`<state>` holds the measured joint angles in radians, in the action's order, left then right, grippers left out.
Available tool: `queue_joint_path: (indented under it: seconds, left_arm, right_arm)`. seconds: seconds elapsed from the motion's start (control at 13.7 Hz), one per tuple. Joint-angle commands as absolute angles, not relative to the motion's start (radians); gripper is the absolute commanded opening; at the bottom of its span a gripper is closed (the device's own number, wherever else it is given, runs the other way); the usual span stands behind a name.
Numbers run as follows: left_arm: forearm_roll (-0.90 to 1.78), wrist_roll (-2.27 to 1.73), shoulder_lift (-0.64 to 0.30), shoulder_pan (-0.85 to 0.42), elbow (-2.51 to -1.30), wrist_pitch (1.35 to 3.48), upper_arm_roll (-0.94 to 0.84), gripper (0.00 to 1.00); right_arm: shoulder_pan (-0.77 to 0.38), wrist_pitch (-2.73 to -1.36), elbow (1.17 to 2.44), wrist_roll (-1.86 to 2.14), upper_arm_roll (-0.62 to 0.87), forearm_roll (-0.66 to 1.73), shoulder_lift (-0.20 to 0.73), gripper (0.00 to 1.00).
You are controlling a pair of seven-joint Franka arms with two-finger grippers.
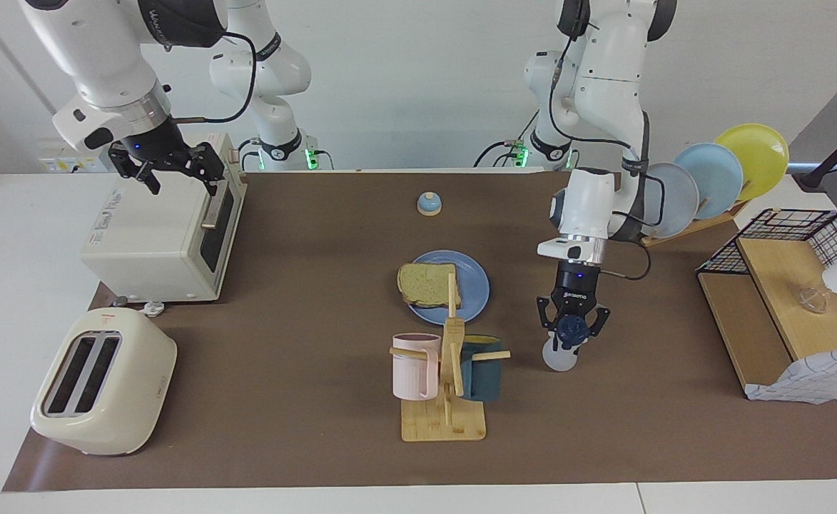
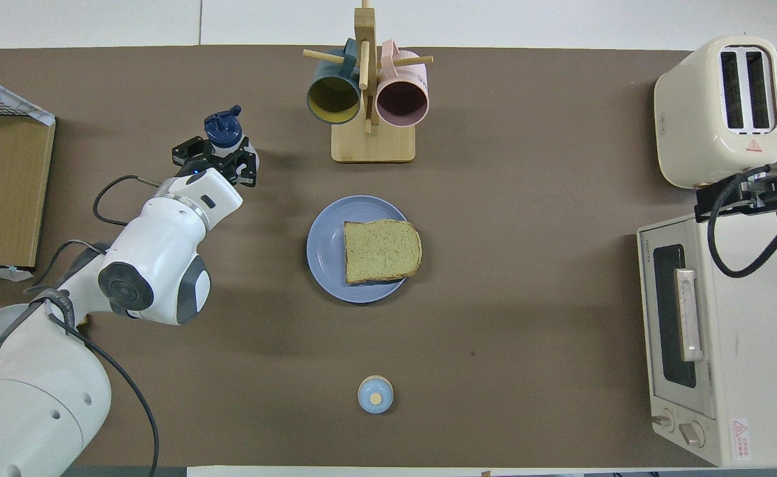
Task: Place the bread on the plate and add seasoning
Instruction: 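Carry the bottle with the left gripper and lower it beside the mug stand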
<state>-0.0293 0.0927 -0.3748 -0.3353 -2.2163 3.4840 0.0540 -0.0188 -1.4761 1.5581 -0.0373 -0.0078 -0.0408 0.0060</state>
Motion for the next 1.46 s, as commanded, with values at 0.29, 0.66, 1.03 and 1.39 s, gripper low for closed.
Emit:
queue_joint_path:
  seconds: [0.29, 0.66, 1.03, 1.39]
  left_arm:
    - [-0.046, 0.094, -0.391, -0.341, -2.201, 3.504, 0.060, 0.00]
    - [-0.041, 0.087, -0.390, -0.337, -2.212, 3.502, 0.060, 0.57]
    - [-0.041, 0.086, -0.385, -0.330, -2.230, 3.501, 0.060, 1.00]
    - [-0.040, 0.087, -0.374, -0.331, -2.275, 3.502, 0.060, 1.00]
  right_arm:
    - [-0.005, -1.482, 1.571, -0.012, -0.003, -0.021, -0.005, 1.00]
    - [-0.005, -1.482, 1.571, -0.012, -0.003, -0.021, -0.005, 1.00]
    - [-0.005, -1.482, 1.571, -0.012, -0.003, -0.021, -0.005, 1.00]
    - [-0.005, -1.482, 1.571, -0.012, -0.003, -0.021, -0.005, 1.00]
